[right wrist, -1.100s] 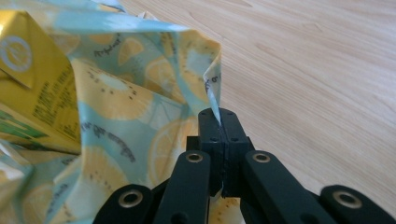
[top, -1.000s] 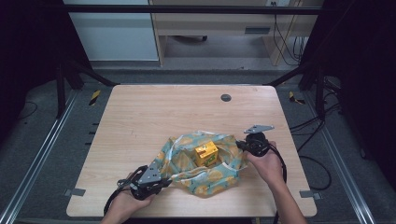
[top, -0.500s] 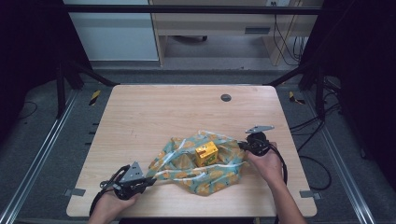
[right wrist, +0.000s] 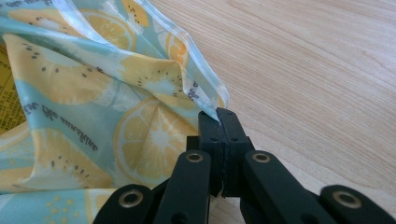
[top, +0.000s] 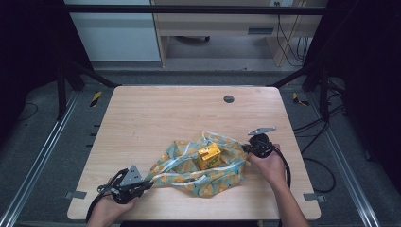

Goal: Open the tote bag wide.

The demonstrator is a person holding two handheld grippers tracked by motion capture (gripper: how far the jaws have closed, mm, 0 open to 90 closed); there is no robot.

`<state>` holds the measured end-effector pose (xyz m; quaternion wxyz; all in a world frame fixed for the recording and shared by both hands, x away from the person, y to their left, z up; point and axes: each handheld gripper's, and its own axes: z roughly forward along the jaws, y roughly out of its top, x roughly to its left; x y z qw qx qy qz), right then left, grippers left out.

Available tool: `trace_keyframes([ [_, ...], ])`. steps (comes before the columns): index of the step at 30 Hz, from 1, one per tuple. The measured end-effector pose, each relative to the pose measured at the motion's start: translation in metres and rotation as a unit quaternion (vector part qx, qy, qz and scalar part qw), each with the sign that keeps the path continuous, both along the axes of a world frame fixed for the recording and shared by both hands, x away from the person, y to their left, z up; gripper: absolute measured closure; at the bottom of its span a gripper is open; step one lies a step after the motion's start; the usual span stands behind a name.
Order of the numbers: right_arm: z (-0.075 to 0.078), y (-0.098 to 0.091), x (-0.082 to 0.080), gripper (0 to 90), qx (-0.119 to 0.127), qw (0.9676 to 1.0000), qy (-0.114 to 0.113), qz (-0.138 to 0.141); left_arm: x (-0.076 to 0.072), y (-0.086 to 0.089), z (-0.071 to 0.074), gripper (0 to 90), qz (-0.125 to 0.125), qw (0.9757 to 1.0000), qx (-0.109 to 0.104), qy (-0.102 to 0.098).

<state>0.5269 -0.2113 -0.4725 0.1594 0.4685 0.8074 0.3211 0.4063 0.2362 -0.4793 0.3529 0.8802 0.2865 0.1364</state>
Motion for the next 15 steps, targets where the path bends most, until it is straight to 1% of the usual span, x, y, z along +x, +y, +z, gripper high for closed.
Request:
trace_keyframes([
  [4,0.0003,0.0003,-0.0001,90.0,-0.002,1.0,0.001,-0.001,0.0006,0.0023,-0.0006,89.5,0.003,1.0,0.004,0.002],
  [7,-0.0001,0.0006,0.0003,90.0,-0.006,1.0,-0.003,-0.003,0.0007,0.0031,-0.0006,89.5,0.004,1.0,0.004,0.004],
  [8,-0.001,0.0018,0.001,90.0,-0.011,0.9999,-0.003,-0.003,0.001,0.0032,-0.0011,89.5,0.004,1.0,0.006,0.006],
  [11,-0.0029,0.0019,0.0021,90.0,-0.016,0.9999,-0.001,-0.003,0.0016,0.0031,-0.0022,89.5,0.004,0.9999,0.011,0.008],
  [14,-0.0049,0.0025,0.0037,90.0,-0.017,0.9998,0.008,-0.008,0.0015,0.0035,-0.0022,89.5,0.007,0.9999,0.012,0.008],
  [15,-0.0049,0.0025,0.0037,90.0,-0.017,0.9998,0.008,-0.008,0.0016,0.0037,-0.0021,89.5,0.009,0.9999,0.012,0.006],
])
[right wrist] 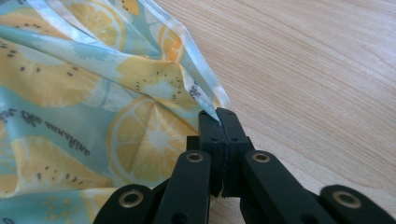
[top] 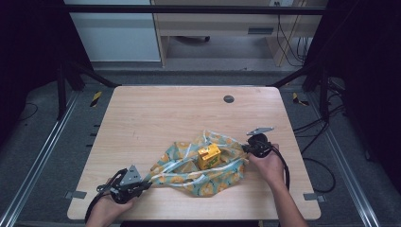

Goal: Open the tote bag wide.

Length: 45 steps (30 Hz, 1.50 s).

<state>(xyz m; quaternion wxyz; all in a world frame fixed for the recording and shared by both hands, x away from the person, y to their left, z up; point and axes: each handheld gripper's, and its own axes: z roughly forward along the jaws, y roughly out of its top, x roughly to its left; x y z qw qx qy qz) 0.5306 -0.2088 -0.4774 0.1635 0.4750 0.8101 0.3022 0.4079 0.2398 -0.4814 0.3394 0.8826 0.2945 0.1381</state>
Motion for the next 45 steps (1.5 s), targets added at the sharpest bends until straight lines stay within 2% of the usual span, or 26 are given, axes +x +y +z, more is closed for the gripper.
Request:
trace_keyframes([
  [2,-0.002,0.001,0.0,90.0,-0.007,0.9999,-0.009,0.0,0.0,0.0,0.0,89.6,0.002,1.0,0.001,0.0],
  [14,-0.007,0.003,0.005,90.0,-0.02,0.9998,0.0,-0.008,0.0,-0.001,-0.002,89.8,0.001,0.9999,0.009,0.012],
  [20,-0.006,0.005,0.004,90.0,-0.027,0.9995,-0.006,-0.018,-0.001,-0.002,-0.003,89.8,0.0,0.9998,0.016,0.011],
  [24,-0.006,0.005,0.004,90.0,-0.023,0.9995,-0.007,-0.02,-0.001,-0.001,-0.003,89.8,0.001,0.9998,0.014,0.011],
  [28,-0.005,0.005,0.002,89.5,-0.013,0.9997,-0.016,-0.01,-0.002,-0.002,0.0,89.4,0.0,0.9999,0.011,0.0],
  [29,-0.003,0.004,0.0,87.2,-0.005,0.9997,-0.021,-0.009,-0.002,-0.003,0.0,89.2,-0.001,0.9999,0.01,0.0],
  [30,0.001,0.001,-0.002,78.0,0.011,0.9993,-0.032,-0.015,-0.003,-0.003,0.001,86.5,0.0,0.9999,0.011,-0.002],
  [31,0.001,0.001,-0.002,78.0,0.011,0.9993,-0.032,-0.015,-0.004,-0.003,0.001,86.5,0.003,0.9999,0.007,-0.009],
  [32,0.005,-0.001,-0.004,64.7,0.024,0.9988,-0.038,-0.02,-0.007,-0.004,0.003,75.1,0.015,0.9997,-0.003,-0.02],
  [33,0.005,-0.001,-0.004,64.7,0.024,0.9988,-0.038,-0.02,-0.007,-0.004,0.003,67.1,0.015,0.9997,-0.003,-0.02],
  [34,0.011,-0.003,-0.008,51.9,0.024,0.9981,-0.05,-0.028,-0.01,-0.003,0.005,59.5,0.023,0.9993,-0.015,-0.027],
  [35,0.013,-0.004,-0.009,51.9,0.028,0.9978,-0.054,-0.028,-0.012,-0.003,0.007,55.7,0.025,0.999,-0.021,-0.03],
  [36,0.013,-0.004,-0.009,47.1,0.028,0.9978,-0.054,-0.028,-0.015,-0.003,0.009,55.7,0.026,0.9986,-0.028,-0.038],
  [37,0.016,-0.004,-0.011,40.7,0.03,0.9974,-0.059,-0.03,-0.017,-0.003,0.012,50.9,0.025,0.9981,-0.033,-0.045],
  [38,0.023,-0.006,-0.016,29.3,0.044,0.9967,-0.062,-0.027,-0.018,-0.003,0.014,44.1,0.025,0.9976,-0.042,-0.049],
  [40,0.025,-0.007,-0.017,27.4,0.05,0.9964,-0.065,-0.023,-0.02,-0.004,0.016,42.4,0.024,0.9968,-0.052,-0.056],
  [43,0.038,-0.01,-0.022,20.8,0.059,0.995,-0.079,-0.017,-0.02,-0.008,0.022,36.5,0.02,0.996,-0.059,-0.063],
  [44,0.047,-0.009,-0.025,19.1,0.058,0.9944,-0.087,-0.015,-0.021,-0.011,0.028,34.2,0.018,0.9953,-0.065,-0.069],
  [45,0.047,-0.009,-0.025,19.1,0.058,0.9944,-0.087,-0.015,-0.021,-0.011,0.028,33.2,0.018,0.9953,-0.065,-0.069],
])
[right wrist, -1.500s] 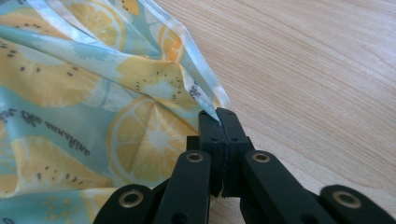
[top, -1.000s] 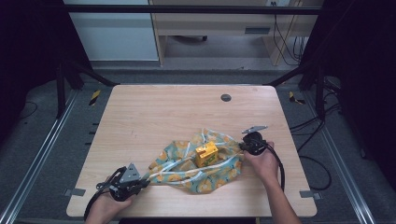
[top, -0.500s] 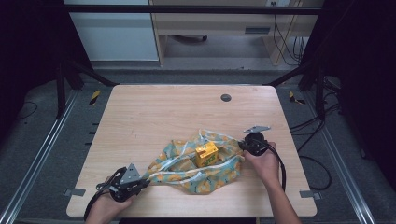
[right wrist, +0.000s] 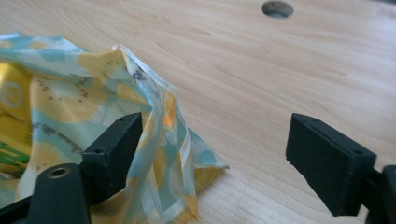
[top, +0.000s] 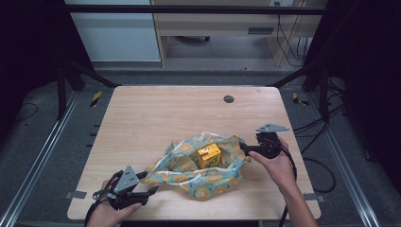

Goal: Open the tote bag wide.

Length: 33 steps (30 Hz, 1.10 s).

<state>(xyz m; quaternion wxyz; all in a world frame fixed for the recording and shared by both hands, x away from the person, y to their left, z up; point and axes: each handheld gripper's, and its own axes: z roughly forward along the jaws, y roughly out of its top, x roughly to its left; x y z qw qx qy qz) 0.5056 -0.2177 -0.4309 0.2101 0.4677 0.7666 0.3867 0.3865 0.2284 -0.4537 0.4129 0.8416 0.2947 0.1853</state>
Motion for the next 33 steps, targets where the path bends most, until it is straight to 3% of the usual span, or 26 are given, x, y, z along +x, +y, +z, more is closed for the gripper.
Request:
trace_keyframes([
  [6,0.023,0.016,-0.01,15.4,-0.004,0.9995,-0.017,0.025,0.003,-0.016,0.028,30.6,-0.014,0.9997,-0.009,-0.02],
  [12,0.031,0.028,-0.009,13.6,-0.002,0.9992,-0.01,0.039,0.03,-0.035,0.037,30.8,-0.016,0.9994,0.011,-0.028],
  [15,0.034,0.032,-0.016,14.1,-0.004,0.9989,-0.008,0.045,0.043,-0.043,0.04,31.4,-0.021,0.9995,0.006,-0.023],
  [19,0.038,0.034,-0.031,15.3,-0.012,0.9991,-0.004,0.042,0.062,-0.059,0.046,32.1,-0.047,0.9986,0.012,-0.02],
  [23,0.033,0.034,-0.045,18.8,-0.009,0.9998,0.008,0.016,0.081,-0.078,0.043,33.6,-0.072,0.9968,0.034,-0.01],
  [26,0.02,0.037,-0.058,20.0,-0.036,0.9993,0.012,0.009,0.09,-0.087,0.042,38.9,-0.078,0.9965,0.03,-0.004],
  [29,0.015,0.039,-0.066,18.1,-0.042,0.999,0.011,0.011,0.097,-0.092,0.041,46.3,-0.068,0.997,0.035,-0.017],
  [31,0.009,0.042,-0.073,13.2,-0.035,0.9993,0.006,0.011,0.101,-0.094,0.041,48.7,-0.07,0.9973,0.021,-0.009],
  [33,0.006,0.043,-0.075,11.2,-0.035,0.9993,0.011,0.011,0.102,-0.096,0.039,48.9,-0.078,0.9966,0.026,-0.002],
])
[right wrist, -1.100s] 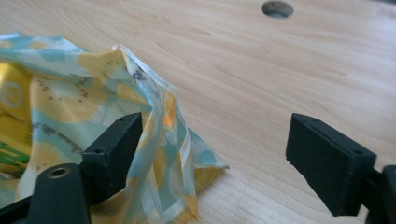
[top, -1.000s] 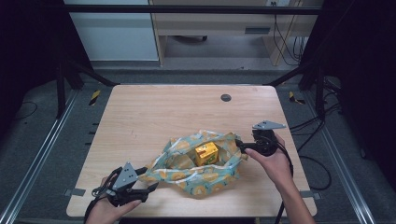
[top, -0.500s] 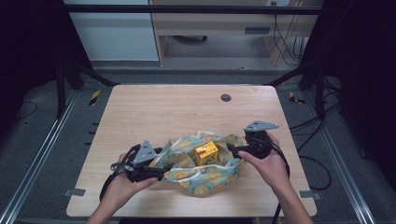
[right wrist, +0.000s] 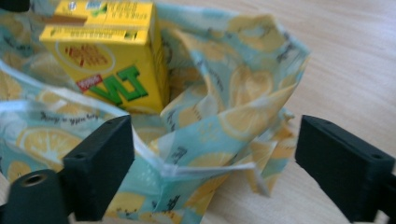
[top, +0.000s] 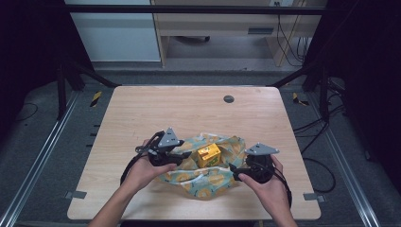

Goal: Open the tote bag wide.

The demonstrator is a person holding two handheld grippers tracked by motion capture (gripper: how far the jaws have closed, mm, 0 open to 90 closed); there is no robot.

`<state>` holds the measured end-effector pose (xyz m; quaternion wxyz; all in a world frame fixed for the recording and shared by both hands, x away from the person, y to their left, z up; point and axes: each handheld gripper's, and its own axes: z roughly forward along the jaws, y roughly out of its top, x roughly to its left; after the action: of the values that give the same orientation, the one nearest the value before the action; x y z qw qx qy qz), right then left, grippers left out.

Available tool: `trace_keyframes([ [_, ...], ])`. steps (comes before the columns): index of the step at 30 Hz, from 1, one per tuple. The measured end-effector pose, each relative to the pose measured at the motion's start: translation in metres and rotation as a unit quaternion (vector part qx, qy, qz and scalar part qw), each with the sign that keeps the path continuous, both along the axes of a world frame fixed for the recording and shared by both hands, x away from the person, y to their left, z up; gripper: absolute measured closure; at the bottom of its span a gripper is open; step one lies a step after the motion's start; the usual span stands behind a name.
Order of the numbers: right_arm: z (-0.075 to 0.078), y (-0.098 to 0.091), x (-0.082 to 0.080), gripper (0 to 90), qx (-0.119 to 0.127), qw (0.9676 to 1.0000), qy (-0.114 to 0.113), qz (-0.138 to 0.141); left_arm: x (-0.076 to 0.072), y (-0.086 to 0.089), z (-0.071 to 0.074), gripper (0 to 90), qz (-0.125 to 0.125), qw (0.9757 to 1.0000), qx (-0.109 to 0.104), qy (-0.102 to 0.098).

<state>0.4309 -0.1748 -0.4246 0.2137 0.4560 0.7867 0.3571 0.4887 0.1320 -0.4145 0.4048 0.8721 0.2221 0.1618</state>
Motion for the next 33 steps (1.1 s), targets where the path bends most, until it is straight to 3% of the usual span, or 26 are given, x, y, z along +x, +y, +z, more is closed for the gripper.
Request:
trace_keyframes([
  [3,-0.008,0.0,-0.002,8.2,0.004,1.0,0.003,-0.002,-0.001,-0.001,-0.001,47.4,-0.007,0.9996,0.026,0.004],
  [5,-0.011,0.001,-0.003,8.5,0.018,0.9998,0.004,-0.007,-0.002,0.0,-0.002,47.3,-0.01,0.9994,0.031,0.005],
  [12,-0.028,0.007,0.004,11.2,0.021,0.9993,0.029,-0.001,0.001,-0.005,-0.014,57.0,-0.03,0.9983,0.05,0.008],
  [15,-0.028,0.01,0.003,23.1,0.026,0.9992,0.029,0.006,0.003,-0.007,-0.016,68.6,-0.029,0.9981,0.05,0.021],
  [16,-0.029,0.011,0.003,31.9,0.021,0.9989,0.037,0.018,0.004,-0.007,-0.016,77.7,-0.027,0.9981,0.048,0.025],
  [17,-0.029,0.011,0.003,31.9,0.021,0.9989,0.037,0.018,0.006,-0.007,-0.016,77.7,-0.022,0.9984,0.043,0.031],
  [20,-0.033,0.016,0.004,46.6,0.003,0.9981,0.051,0.035,0.011,-0.008,-0.018,85.7,-0.011,0.9982,0.044,0.039],
  [21,-0.035,0.017,0.004,59.4,-0.006,0.9976,0.046,0.052,0.011,-0.008,-0.018,88.2,-0.007,0.9983,0.045,0.037],
  [22,-0.035,0.017,0.004,59.4,-0.006,0.9976,0.046,0.052,0.012,-0.008,-0.018,88.2,-0.006,0.9983,0.045,0.037],
  [26,-0.039,0.017,0.005,81.1,-0.011,0.9949,0.058,0.082,0.013,-0.009,-0.017,89.9,0.02,0.9989,0.037,0.019],
  [29,-0.04,0.013,0.005,88.0,-0.005,0.9945,0.053,0.09,0.014,-0.008,-0.017,90.0,0.031,0.999,0.031,0.013],
  [33,-0.039,0.004,0.005,89.8,0.004,0.995,0.044,0.09,0.018,-0.004,-0.018,90.0,0.052,0.9983,0.023,0.008],
])
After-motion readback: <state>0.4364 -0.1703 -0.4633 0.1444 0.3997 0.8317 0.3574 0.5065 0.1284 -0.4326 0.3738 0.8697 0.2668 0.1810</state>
